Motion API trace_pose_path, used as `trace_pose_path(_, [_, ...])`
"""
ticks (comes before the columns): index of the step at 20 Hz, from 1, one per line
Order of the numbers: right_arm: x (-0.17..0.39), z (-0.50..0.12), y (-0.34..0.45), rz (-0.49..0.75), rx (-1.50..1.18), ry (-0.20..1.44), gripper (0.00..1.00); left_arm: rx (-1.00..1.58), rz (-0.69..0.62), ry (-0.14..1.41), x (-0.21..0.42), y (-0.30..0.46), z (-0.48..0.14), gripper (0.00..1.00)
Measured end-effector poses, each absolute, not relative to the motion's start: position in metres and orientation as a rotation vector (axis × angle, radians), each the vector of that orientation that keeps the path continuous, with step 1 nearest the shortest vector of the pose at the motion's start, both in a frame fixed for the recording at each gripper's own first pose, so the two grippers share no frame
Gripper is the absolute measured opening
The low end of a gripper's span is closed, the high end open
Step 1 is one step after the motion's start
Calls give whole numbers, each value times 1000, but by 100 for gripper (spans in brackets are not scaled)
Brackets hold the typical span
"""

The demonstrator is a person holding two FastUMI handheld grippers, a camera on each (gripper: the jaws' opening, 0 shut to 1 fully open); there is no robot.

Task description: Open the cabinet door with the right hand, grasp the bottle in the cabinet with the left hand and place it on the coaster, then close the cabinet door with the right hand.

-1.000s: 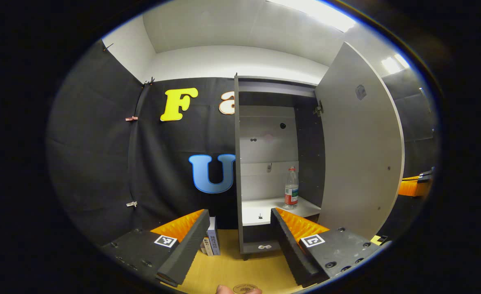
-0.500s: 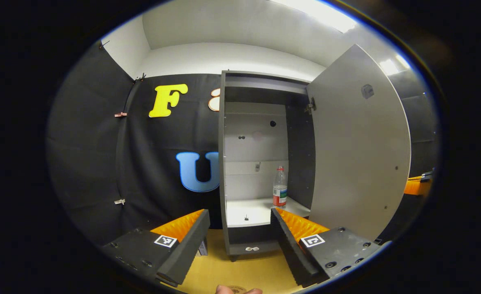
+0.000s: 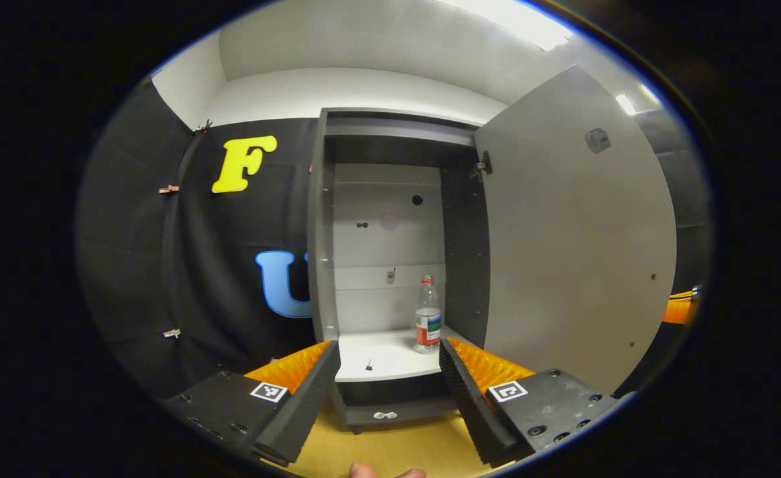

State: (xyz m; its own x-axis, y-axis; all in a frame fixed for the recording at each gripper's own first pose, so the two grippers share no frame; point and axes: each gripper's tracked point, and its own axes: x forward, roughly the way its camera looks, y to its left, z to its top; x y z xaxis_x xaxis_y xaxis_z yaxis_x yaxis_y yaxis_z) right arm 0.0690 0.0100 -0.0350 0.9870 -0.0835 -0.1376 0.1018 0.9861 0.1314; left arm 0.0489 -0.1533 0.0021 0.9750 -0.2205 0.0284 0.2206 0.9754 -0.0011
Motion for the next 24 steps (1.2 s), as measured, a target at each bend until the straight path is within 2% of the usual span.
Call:
trace_pose_path(1, [68,-34,9,-80,134,132,16,-1,-238,-28,56,-164,2,94])
trace_pose_path(6, [70,-20,0,-83,162,62,16,8,-294,-39,99,-216,10,94])
trace_pose_path(7, [66,-18,-7,-104,166,51,27,3,-301,-33,109,-225,8,92])
trace_pose_path(8, [70,-20,-16,-130,165,48,23,-6,-303,-33,118,-232,7,94])
trace_pose_path(9, [70,-23,-22,-156,162,52,25,-9,-305,-32,127,-239,6,94])
trace_pose_path(12, [69,-42,-43,-221,95,123,68,14,-289,-43,157,-253,3,94])
trace_pose_path(13, [67,-42,-54,-243,62,108,83,17,-288,-46,172,-259,-1,92])
trace_pose_path(14, [69,-37,-61,-260,35,71,97,16,-289,-52,184,-264,-3,94])
trace_pose_path(16, [75,-28,-72,-288,-2,11,98,10,-292,-40,207,-275,-15,94])
trace_pose_path(21, [85,-29,-87,-313,-6,-15,98,14,-248,9,262,-286,-40,92])
trace_pose_path(22, [88,-26,-89,-313,-17,-31,97,13,-233,16,274,-287,-44,95])
trace_pose_path(23, [92,-25,-92,-313,-34,-40,97,13,-218,24,286,-287,-51,92])
trace_pose_path(24, [96,-26,-96,-313,-49,-44,97,13,-204,34,297,-287,-57,95])
